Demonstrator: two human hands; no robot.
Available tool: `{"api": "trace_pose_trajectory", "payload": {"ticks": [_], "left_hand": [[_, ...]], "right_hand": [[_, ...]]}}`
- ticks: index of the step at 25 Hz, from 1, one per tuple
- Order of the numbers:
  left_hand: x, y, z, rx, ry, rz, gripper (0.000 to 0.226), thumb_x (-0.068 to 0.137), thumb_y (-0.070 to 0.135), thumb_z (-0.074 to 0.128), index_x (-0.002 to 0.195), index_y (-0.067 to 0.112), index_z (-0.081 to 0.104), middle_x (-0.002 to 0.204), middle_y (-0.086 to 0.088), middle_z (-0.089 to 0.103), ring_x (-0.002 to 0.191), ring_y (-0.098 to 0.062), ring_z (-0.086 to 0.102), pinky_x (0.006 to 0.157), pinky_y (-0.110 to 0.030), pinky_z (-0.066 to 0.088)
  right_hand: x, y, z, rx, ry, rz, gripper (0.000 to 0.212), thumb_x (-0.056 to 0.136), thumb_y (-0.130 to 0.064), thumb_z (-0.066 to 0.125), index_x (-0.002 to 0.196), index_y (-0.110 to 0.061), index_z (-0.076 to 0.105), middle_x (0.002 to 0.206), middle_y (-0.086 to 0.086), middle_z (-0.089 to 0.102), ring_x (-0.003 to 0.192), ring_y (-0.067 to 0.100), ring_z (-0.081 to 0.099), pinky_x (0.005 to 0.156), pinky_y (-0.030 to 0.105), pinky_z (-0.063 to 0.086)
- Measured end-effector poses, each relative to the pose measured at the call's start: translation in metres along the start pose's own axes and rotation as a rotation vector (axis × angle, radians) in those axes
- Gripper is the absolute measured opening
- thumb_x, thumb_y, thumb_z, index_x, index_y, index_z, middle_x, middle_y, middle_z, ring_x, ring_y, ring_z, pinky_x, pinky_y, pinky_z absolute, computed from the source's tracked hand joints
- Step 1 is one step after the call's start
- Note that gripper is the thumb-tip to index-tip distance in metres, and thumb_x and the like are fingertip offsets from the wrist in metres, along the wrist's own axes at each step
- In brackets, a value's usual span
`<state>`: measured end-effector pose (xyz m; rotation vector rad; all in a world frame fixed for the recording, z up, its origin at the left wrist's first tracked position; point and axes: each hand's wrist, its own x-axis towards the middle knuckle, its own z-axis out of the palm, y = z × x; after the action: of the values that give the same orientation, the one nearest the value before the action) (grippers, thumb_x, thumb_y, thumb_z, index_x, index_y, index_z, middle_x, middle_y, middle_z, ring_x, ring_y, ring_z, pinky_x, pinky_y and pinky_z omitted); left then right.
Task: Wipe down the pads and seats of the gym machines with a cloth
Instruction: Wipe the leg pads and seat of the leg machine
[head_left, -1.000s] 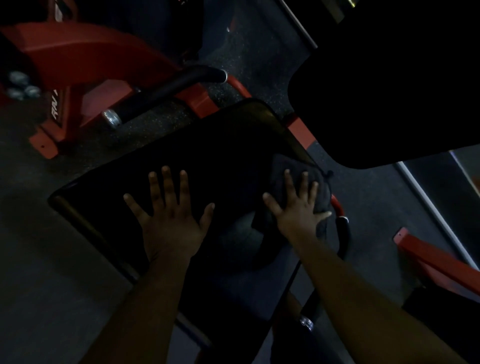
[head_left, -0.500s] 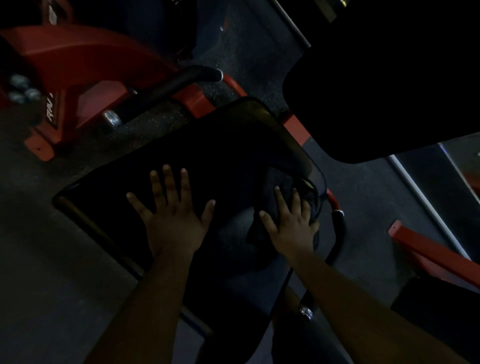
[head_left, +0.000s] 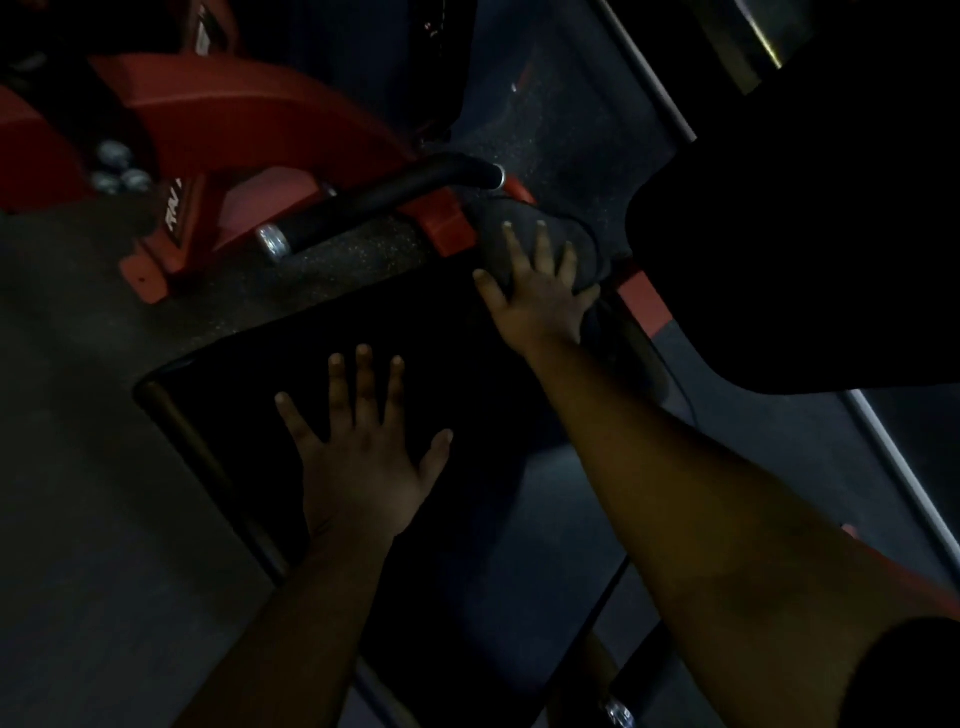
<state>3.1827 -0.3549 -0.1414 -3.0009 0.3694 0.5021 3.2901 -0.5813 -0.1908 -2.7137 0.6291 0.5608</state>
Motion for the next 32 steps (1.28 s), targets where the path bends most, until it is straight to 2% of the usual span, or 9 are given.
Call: {"api": "trace_pose_trajectory", "payload": {"ticks": [2,4,7,10,13,16,21,28,32], "left_hand": [[0.0,0.001,-0.001,0.021,-0.01,-0.011,0.089,0.092,0.079,0.014,0.162,0.023,0.013,0.17,-0.01,0.006,0.156,-0.031,-0.002,0.113,-0.075,-0.002],[0.0,0.001,-0.002,0.03,0.0,-0.007,0.089,0.092,0.078,0.015,0.162,0.024,0.014,0.17,-0.01,0.007,0.157,-0.031,0.0,0.114,-0.075,-0.001],[-0.002,0.001,-0.001,0.033,0.014,-0.008,0.089,0.092,0.079,0.016,0.162,0.024,0.013,0.17,-0.009,0.005,0.157,-0.03,0.001,0.115,-0.074,-0.001],[-0.002,0.001,0.001,0.029,0.051,-0.007,0.089,0.092,0.079,0.018,0.162,0.025,0.014,0.17,-0.008,0.005,0.157,-0.029,0.001,0.115,-0.074,-0.001],[-0.003,0.001,0.001,0.026,0.059,-0.018,0.088,0.092,0.079,0.013,0.162,0.027,0.005,0.17,-0.006,-0.005,0.157,-0.027,-0.007,0.115,-0.072,-0.003],[-0.004,0.001,0.001,0.042,0.085,-0.008,0.088,0.093,0.08,0.012,0.162,0.026,0.005,0.17,-0.006,-0.004,0.157,-0.027,-0.007,0.116,-0.072,-0.002],[-0.006,-0.001,0.001,0.028,0.11,-0.012,0.091,0.092,0.081,0.014,0.162,0.024,0.009,0.17,-0.007,0.003,0.157,-0.027,0.0,0.115,-0.073,0.001],[-0.028,-0.002,0.001,-0.111,0.242,-0.12,0.078,0.097,0.07,0.03,0.159,0.023,0.021,0.17,-0.007,0.006,0.157,-0.024,0.001,0.116,-0.073,-0.001],[-0.084,-0.006,0.022,-0.261,0.302,-0.386,0.075,0.099,0.065,0.034,0.16,0.022,0.024,0.17,-0.006,0.008,0.157,-0.023,0.004,0.12,-0.068,0.0]], "right_hand": [[-0.007,-0.014,-0.003,-0.053,-0.036,-0.203,0.072,0.091,-0.078,0.026,0.156,-0.051,0.007,0.169,-0.011,-0.002,0.155,0.029,-0.004,0.109,0.076,0.008],[-0.025,0.02,0.001,-0.15,-0.014,-0.34,0.074,0.09,-0.077,0.03,0.155,-0.053,0.005,0.169,-0.01,-0.003,0.156,0.024,-0.002,0.11,0.075,0.017],[-0.012,0.083,-0.012,-0.168,-0.023,-0.203,0.081,0.084,-0.083,0.035,0.153,-0.058,0.001,0.169,-0.007,-0.002,0.155,0.031,0.0,0.107,0.075,0.023],[0.011,0.064,-0.015,-0.044,-0.023,0.052,0.083,0.085,-0.083,0.034,0.156,-0.051,0.003,0.169,-0.001,0.003,0.152,0.039,0.008,0.108,0.074,0.023],[-0.028,0.016,0.008,-0.086,0.014,-0.132,0.073,0.092,-0.071,0.033,0.156,-0.051,0.005,0.17,-0.002,0.004,0.154,0.034,0.007,0.11,0.074,0.017],[-0.108,0.055,0.017,-0.142,-0.099,-0.455,0.071,0.093,-0.071,0.032,0.155,-0.055,0.001,0.17,-0.006,0.0,0.155,0.027,0.001,0.111,0.072,0.016],[-0.2,0.158,0.024,-0.224,-0.19,-0.271,0.078,0.084,-0.089,0.009,0.152,-0.057,-0.011,0.169,-0.005,-0.006,0.155,0.026,-0.007,0.107,0.078,0.02],[-0.065,0.014,0.019,-0.091,-0.03,-0.215,0.074,0.091,-0.079,0.023,0.154,-0.054,-0.005,0.169,-0.007,-0.008,0.155,0.028,-0.009,0.108,0.078,0.011],[-0.135,0.017,0.03,-0.161,-0.074,-0.484,0.071,0.092,-0.075,0.02,0.154,-0.055,-0.009,0.169,-0.006,-0.007,0.155,0.026,-0.008,0.109,0.076,0.013]]}}
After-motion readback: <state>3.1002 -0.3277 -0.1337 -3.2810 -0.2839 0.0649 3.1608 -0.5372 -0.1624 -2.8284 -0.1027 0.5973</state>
